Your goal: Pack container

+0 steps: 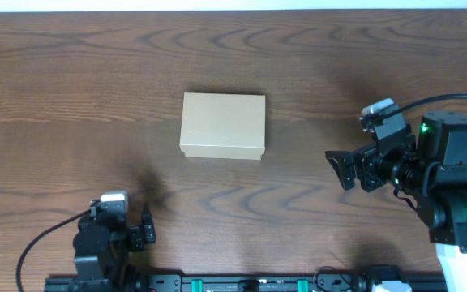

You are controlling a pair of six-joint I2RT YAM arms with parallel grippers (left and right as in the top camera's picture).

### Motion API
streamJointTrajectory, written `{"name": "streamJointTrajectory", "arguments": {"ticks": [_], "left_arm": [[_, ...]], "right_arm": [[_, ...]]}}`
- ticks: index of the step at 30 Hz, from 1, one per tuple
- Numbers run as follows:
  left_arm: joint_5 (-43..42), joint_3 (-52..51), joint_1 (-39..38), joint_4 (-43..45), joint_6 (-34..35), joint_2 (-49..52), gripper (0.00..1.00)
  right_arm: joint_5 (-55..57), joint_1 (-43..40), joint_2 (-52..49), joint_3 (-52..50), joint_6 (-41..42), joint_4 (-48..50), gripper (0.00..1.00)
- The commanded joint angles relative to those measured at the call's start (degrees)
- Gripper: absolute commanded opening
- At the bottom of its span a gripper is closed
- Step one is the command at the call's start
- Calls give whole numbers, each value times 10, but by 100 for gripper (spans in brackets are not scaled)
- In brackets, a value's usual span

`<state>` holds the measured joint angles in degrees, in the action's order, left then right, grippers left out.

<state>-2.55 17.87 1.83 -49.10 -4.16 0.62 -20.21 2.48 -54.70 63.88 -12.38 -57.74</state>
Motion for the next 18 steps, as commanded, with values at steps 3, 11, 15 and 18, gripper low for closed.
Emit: {"name": "streamJointTrajectory", "arguments": {"ticks": [3, 11, 15, 18], "left_arm": [[17, -28, 0, 3, -6, -4, 95], [16, -69, 0, 7, -6, -4, 95], [16, -69, 0, 7, -6, -4, 95], [16, -69, 0, 7, -6, -4, 95]], "right_arm": [[-8, -3, 0, -3, -5, 0, 99], [-8, -3, 0, -3, -5, 0, 99], [-8, -3, 0, -3, -5, 0, 99], [-8, -3, 0, -3, -5, 0, 99]]}}
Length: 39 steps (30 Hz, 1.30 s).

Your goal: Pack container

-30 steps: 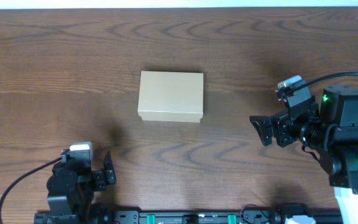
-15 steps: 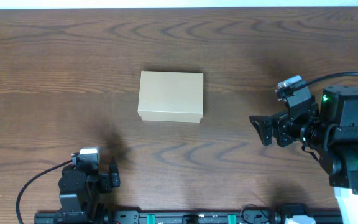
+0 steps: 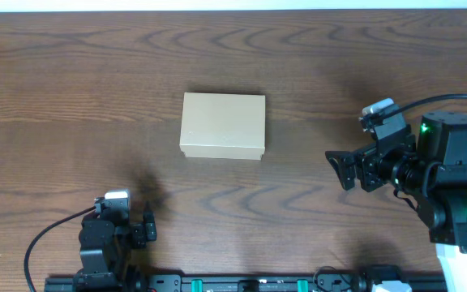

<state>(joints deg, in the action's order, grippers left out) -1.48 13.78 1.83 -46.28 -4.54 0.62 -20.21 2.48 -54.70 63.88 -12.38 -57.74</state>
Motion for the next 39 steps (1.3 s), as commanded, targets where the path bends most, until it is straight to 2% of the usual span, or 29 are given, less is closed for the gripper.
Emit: {"name": "streamJointTrajectory", "arguments": {"ticks": [1, 6, 10, 14, 17, 20, 27, 32, 39], "left_arm": [[6, -28, 0, -21, -2, -4, 95], [6, -28, 0, -21, -2, -4, 95], [6, -28, 0, -21, -2, -4, 95], [6, -28, 0, -21, -2, -4, 95], [6, -28, 0, -21, -2, -4, 95], [6, -28, 0, -21, -2, -4, 95], [6, -28, 0, -21, -2, -4, 95], [6, -28, 0, -21, -2, -4, 95], [6, -28, 0, -21, -2, -4, 95]], "right_arm": [[-8, -3, 0, -3, -5, 0, 99], [-8, -3, 0, -3, -5, 0, 99], [-8, 12, 37, -3, -5, -24, 99], [52, 11, 100, -19, -5, -31, 99], [93, 11, 159, -75, -5, -22, 99], [97, 11, 224, -183, -5, 34, 99], [97, 11, 389, -401, 81, 161, 99], [144, 11, 481, -475, 172, 162, 99], [144, 11, 536, -526, 180, 162, 99]]}}
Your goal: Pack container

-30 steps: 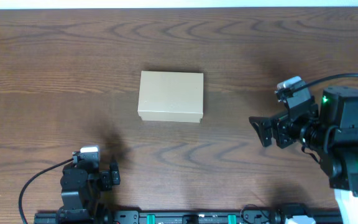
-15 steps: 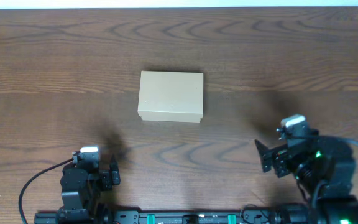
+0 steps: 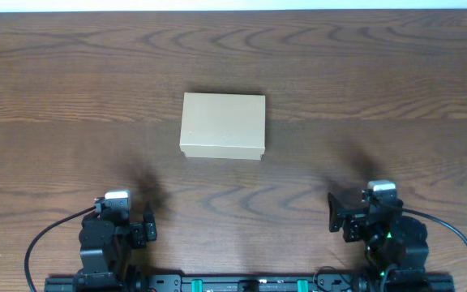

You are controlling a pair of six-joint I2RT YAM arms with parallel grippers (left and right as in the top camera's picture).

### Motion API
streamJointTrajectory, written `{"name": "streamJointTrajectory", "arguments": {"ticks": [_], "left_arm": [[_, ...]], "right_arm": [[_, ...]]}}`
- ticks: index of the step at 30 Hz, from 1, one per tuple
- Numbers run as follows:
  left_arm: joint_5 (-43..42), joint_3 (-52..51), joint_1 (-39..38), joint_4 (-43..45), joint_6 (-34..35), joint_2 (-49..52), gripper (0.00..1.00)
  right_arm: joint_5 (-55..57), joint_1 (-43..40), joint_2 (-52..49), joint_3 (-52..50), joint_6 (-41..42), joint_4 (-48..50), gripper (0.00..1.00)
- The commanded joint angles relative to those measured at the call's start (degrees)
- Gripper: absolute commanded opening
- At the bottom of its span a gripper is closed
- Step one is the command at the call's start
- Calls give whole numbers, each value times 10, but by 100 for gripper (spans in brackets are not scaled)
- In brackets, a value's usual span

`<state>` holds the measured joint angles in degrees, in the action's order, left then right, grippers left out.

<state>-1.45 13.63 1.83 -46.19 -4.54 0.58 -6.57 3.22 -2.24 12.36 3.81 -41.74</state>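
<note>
A closed tan cardboard box (image 3: 223, 125) lies flat in the middle of the wooden table, its lid on. My left gripper (image 3: 147, 225) rests low at the front left edge, well short of the box and holding nothing. At the front right edge my right gripper (image 3: 336, 217) sits folded back, also far from the box and empty. From overhead, both pairs of fingers are too small and dark to show any gap between them.
The dark wooden table (image 3: 379, 73) surrounds the box on all sides. A black rail with the arm bases (image 3: 242, 284) runs along the front edge. Cables loop out from each arm at the front corners.
My right arm has drawn back from mid-right of the table, level with the box's front edge, to a folded pose at the front edge. The left arm and box have not moved.
At first the right arm reached out at the right of the box, and the left arm was near the front edge. The left arm then settled slightly lower. Now the right arm is folded at the front too, and the box has stayed closed and still.
</note>
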Motion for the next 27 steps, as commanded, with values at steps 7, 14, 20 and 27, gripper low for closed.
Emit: {"name": "streamJointTrajectory", "arguments": {"ticks": [7, 14, 20, 27], "left_arm": [[5, -26, 0, -22, -2, -4, 95], [5, -26, 0, -22, -2, -4, 95], [5, -26, 0, -22, -2, -4, 95], [5, -26, 0, -22, -2, -4, 95]], "right_arm": [[15, 12, 19, -31, 10, -4, 99], [19, 21, 19, -31, 10, -4, 99], [19, 21, 19, -31, 10, -4, 99], [19, 21, 19, -31, 10, -4, 99]]}}
